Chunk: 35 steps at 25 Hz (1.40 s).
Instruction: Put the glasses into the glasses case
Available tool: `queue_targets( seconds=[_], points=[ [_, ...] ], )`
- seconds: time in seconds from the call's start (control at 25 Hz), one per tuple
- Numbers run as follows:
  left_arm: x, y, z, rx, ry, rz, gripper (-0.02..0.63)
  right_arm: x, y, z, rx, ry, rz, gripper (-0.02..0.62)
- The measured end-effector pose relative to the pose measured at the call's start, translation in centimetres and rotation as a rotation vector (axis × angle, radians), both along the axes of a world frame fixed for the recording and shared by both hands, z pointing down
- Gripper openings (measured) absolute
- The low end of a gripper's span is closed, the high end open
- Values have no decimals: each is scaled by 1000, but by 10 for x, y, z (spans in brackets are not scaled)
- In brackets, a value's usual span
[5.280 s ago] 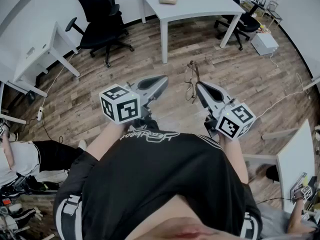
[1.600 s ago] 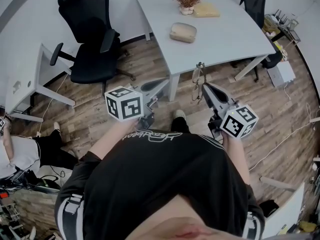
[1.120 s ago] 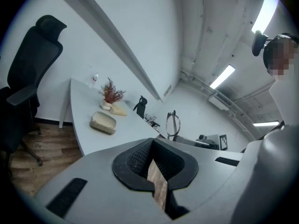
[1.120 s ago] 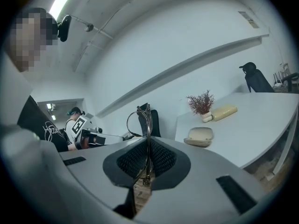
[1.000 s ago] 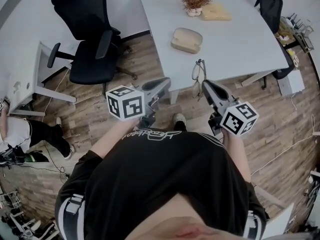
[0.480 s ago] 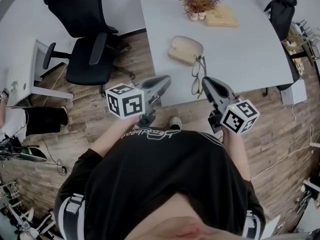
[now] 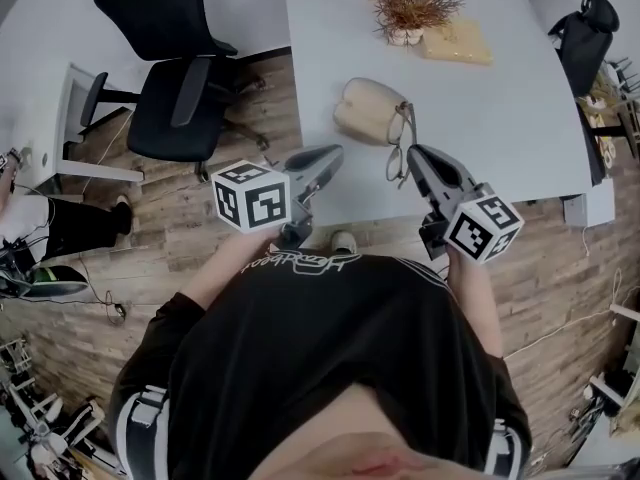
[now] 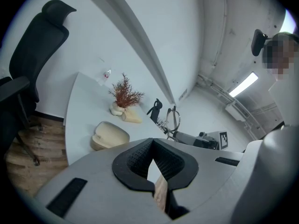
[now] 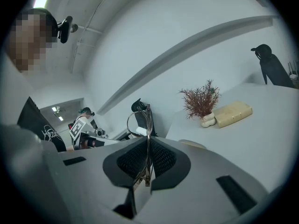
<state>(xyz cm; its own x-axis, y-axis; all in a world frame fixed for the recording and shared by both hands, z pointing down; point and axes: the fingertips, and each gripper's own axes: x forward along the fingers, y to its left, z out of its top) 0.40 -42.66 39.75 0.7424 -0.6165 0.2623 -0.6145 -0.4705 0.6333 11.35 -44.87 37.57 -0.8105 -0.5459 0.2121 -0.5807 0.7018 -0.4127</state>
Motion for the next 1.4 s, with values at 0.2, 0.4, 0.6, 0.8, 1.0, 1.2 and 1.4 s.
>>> queue_targets(
  seconds=[0.2,0.4,0.6,0.8,1.0,1.2,1.4],
  points=[
    [-2,-18,8,-21,5,-26,6,-5,-27,3,2,17,-33,18],
    [-8,-33,16,-34,3,-50,6,-12,-51,9,24,68,-70,18],
    [-14,-44,23,-52,2,-69,6,-17,-77,14,51,134,-114,18],
    [-21,-50,35,-71,2,-89,6,-25,-100,25,65,186,-153,18],
    [-30,-53,47,-100,3,-109,6,-39,-115,42,72,260,-222,18],
    [-40,-59,58,-117,-1,-127,6,-47,-127,58,78,350,-291,18],
    [-46,-58,67,-130,4,-151,6,-58,-126,82,61,427,-371,18]
  ],
)
